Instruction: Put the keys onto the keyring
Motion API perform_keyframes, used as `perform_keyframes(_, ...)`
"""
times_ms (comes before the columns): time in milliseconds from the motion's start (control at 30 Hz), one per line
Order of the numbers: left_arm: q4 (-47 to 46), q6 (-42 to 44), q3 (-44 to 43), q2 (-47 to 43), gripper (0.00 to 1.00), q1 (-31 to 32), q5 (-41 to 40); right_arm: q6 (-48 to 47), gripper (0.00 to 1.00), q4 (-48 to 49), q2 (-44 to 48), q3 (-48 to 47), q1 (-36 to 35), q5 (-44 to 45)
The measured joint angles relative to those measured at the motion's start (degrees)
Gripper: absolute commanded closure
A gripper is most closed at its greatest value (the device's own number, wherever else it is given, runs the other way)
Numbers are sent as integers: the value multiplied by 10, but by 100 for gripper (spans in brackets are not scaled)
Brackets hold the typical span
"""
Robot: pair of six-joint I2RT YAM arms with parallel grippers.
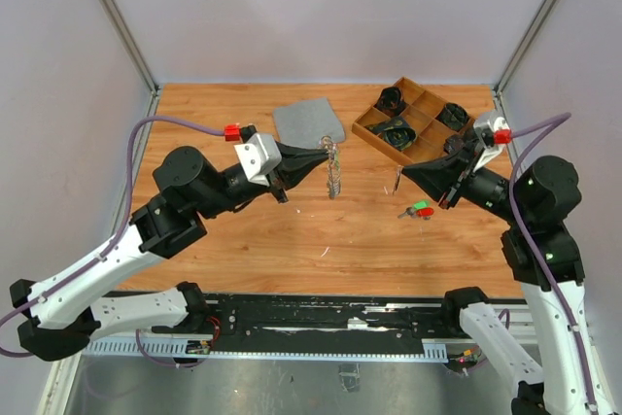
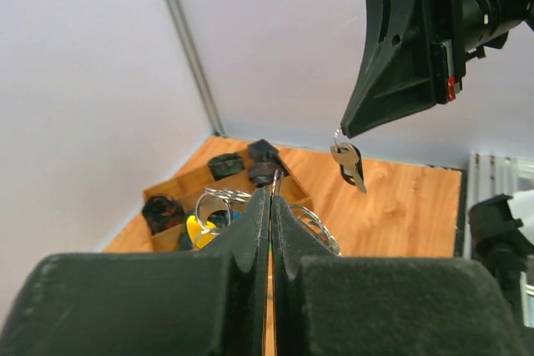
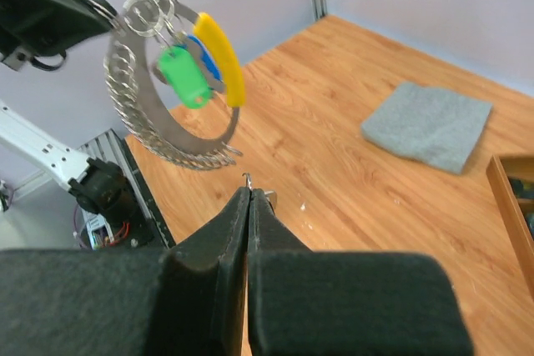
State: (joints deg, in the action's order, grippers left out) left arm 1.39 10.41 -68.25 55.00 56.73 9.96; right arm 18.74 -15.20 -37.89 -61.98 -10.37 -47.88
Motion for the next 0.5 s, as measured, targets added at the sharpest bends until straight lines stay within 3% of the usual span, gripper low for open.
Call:
perform_keyframes(167,-19,38,15,-26,99,12,-50,-59,99,-85,-36,-47,0,-1)
perform_keyframes(367,-56,68,46,-50,99,19,-81,-84,100,-115,-43,-54,-5,-16)
perform_keyframes(500,-69,89,46,-40,100,20,-101,-89,100,-118,-46,-61,-68,10)
